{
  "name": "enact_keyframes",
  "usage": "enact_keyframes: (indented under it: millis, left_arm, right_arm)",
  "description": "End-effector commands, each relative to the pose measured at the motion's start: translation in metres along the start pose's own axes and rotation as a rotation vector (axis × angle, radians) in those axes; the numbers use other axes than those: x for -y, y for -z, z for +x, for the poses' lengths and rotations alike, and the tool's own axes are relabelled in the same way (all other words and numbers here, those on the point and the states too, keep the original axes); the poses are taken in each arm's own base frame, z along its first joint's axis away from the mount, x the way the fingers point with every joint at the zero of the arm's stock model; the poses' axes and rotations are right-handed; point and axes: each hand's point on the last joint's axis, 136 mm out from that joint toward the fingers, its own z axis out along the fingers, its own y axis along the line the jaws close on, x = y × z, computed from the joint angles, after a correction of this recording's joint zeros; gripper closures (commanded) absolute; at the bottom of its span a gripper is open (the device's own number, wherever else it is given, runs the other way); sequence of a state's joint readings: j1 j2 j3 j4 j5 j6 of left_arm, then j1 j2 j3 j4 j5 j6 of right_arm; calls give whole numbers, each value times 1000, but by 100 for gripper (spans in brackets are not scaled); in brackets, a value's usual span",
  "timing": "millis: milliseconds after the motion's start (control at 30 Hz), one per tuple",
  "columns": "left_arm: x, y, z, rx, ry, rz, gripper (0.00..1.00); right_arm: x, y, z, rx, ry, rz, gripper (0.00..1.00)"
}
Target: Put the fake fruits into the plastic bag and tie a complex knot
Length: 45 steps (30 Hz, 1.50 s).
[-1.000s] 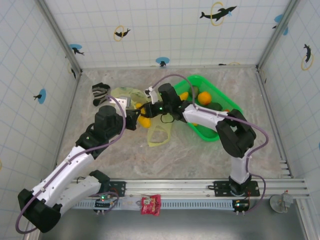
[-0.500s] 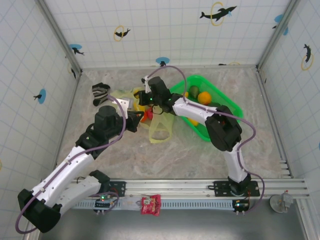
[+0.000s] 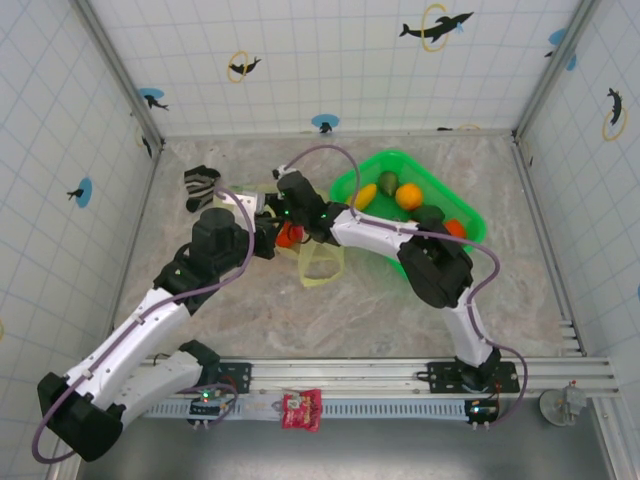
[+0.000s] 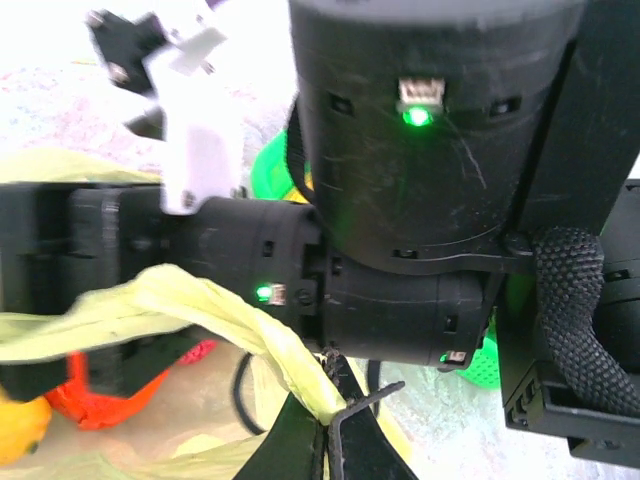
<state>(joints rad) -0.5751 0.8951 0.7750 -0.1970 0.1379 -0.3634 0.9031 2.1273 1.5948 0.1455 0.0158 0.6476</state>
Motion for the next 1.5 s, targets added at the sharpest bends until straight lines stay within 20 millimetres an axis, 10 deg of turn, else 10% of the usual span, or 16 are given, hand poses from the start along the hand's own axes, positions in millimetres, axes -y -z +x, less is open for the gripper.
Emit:
enact_keyframes:
  millis: [0,500,767,933,1233,1467]
  left_arm:
    - [0,6,-7,25,-17,-18,100]
    - [-2,3,-4,17,-22,-25,100]
    - [-1,0,-5,13,-22,-18,100]
    - [-1,-6,-2,-1,-13,-7,100]
    - [0,-7,-5,11,-14,-4,100]
    - [0,-5,-6,12,-30,-10,100]
  right_arm:
    - [-10,27,-24,54,24,-73,30]
    - [10,105,-18,19,90,-60,100]
    - [71,168,-47,114,22,37,100]
    - [146,187,-60,150,-173,167,70]
    - [216,144,-50,67,-511,284,30]
    - [251,105,-41,29,-701,402,30]
